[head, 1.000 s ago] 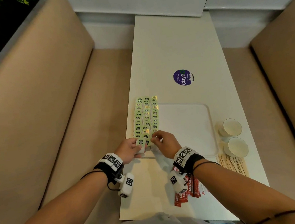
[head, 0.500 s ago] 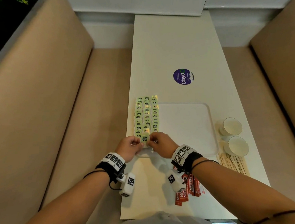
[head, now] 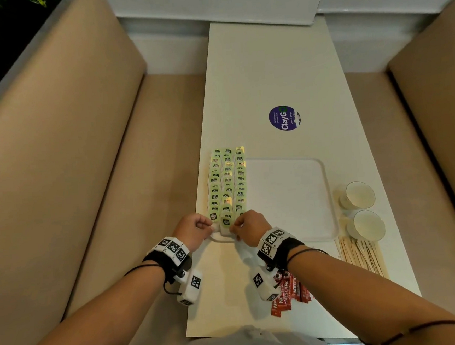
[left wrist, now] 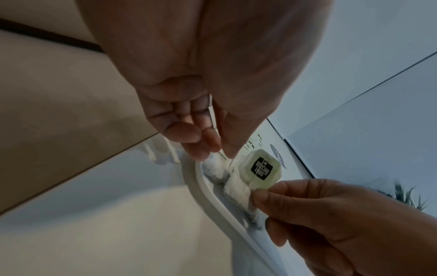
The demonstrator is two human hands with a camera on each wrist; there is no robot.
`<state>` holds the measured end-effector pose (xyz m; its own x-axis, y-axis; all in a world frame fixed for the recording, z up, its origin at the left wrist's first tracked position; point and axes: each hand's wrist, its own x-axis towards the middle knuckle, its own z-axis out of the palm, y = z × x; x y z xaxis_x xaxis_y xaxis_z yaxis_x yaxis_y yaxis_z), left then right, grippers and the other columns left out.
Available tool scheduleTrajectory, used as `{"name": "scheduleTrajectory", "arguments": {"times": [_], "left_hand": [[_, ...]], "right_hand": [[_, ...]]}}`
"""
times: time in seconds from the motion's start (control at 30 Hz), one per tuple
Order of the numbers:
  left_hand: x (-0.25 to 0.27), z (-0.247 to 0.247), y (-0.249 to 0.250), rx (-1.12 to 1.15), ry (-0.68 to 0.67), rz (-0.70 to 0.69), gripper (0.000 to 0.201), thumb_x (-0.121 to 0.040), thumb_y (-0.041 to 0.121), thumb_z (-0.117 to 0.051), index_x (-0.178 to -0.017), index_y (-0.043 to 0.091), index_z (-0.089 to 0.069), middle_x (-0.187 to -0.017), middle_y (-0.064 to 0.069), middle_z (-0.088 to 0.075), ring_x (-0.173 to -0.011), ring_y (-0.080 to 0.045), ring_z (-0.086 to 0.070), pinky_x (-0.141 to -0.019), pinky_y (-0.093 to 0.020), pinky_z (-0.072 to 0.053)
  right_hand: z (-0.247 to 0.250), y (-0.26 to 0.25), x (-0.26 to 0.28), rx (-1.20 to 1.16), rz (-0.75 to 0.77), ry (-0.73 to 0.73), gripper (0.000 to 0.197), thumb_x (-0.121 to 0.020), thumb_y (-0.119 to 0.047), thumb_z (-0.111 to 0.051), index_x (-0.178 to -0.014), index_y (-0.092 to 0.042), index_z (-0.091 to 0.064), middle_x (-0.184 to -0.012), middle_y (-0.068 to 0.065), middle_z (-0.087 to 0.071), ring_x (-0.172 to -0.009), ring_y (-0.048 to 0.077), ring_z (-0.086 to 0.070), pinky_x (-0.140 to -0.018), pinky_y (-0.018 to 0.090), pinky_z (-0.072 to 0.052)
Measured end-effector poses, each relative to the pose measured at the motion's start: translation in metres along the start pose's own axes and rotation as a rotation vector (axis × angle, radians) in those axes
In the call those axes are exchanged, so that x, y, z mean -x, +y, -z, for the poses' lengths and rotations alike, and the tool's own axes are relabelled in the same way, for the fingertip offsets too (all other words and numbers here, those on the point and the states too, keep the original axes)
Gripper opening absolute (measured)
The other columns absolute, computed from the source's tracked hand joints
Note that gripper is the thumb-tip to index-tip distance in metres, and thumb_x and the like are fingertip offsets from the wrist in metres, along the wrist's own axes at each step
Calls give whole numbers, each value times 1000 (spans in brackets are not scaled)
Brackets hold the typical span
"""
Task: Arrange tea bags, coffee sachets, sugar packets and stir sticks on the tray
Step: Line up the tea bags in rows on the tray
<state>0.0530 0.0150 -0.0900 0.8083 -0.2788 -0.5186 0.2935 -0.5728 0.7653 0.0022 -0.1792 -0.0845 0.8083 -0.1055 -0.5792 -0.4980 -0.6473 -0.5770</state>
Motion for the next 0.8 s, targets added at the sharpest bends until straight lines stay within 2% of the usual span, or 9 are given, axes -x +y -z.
{"name": "scheduleTrajectory", "arguments": {"times": [0.1,0.27,0.37,0.47,0.57,0.63,0.67,0.73,0.8], "left_hand": [[-1,0,-5,-12,32,12,12,-84,9,-78,-85,14,-67,-68,0,-63,-56,-12,-58,-50,-16,-44],[-5,0,-8,-37,54,36,17,-81,7,-78,-80,19,-66,-74,-3,-65,-65,-17,-60,-65,-28,-49],[-7,0,-7,-31,80,48,17,-80,7,-78,-84,18,-66,-76,-2,-66,-71,-18,-62,-75,-31,-53],[-12,0,-7,-42,96,62,21,-79,6,-77,-89,20,-63,-74,3,-65,-72,-17,-62,-79,-34,-54],[-16,-2,-7,-15,103,83,27,-79,7,-78,-99,15,-62,-69,7,-57,-67,-13,-56,-75,-30,-51],[-20,-3,-6,-2,114,94,30,-80,10,-80,-103,14,-62,-69,6,-56,-65,-12,-55,-70,-25,-47],[-21,-4,-5,-4,115,101,30,-80,13,-81,-103,16,-61,-69,6,-57,-65,-12,-56,-68,-24,-46],[-23,-5,-4,-18,111,117,35,-78,20,-85,-102,19,-60,-72,4,-58,-69,-14,-58,-68,-25,-48],[-25,-6,-4,-53,94,122,46,-72,30,-89,-104,20,-58,-80,2,-61,-76,-17,-61,-71,-28,-49]], "right_hand": [[-5,-2,-1,43,-34,-30,20,-93,-30,-68,-83,-17,-80,-76,-1,-75,-73,14,-69,-73,29,-58],[-8,-3,-4,74,-88,35,19,-87,-34,-73,-79,-17,-75,-78,1,-74,-73,18,-70,-62,28,-55],[-8,-3,-3,40,-114,40,16,-83,-33,-75,-82,-20,-67,-84,-1,-73,-77,18,-71,-71,34,-60],[0,3,3,38,-78,120,22,-81,-33,-76,-85,-26,-56,-89,-5,-67,-81,17,-65,-70,32,-53],[12,18,5,-18,-91,220,26,-87,-39,-71,-100,-23,-55,-92,-6,-64,-84,18,-63,-74,33,-51],[18,28,4,-22,-143,223,35,-90,-43,-69,-112,-18,-57,-99,-6,-60,-93,19,-62,-78,31,-48],[18,31,3,-5,-163,202,36,-90,-45,-69,-111,-17,-59,-98,-5,-58,-93,19,-61,-77,30,-45],[17,34,1,13,-181,156,29,-87,-48,-70,-89,-19,-66,-79,-5,-58,-74,17,-59,-66,29,-42],[15,34,-2,-1,-185,125,35,-85,-46,-72,-65,-19,-62,-57,-2,-53,-53,17,-50,-55,29,-41]]}}
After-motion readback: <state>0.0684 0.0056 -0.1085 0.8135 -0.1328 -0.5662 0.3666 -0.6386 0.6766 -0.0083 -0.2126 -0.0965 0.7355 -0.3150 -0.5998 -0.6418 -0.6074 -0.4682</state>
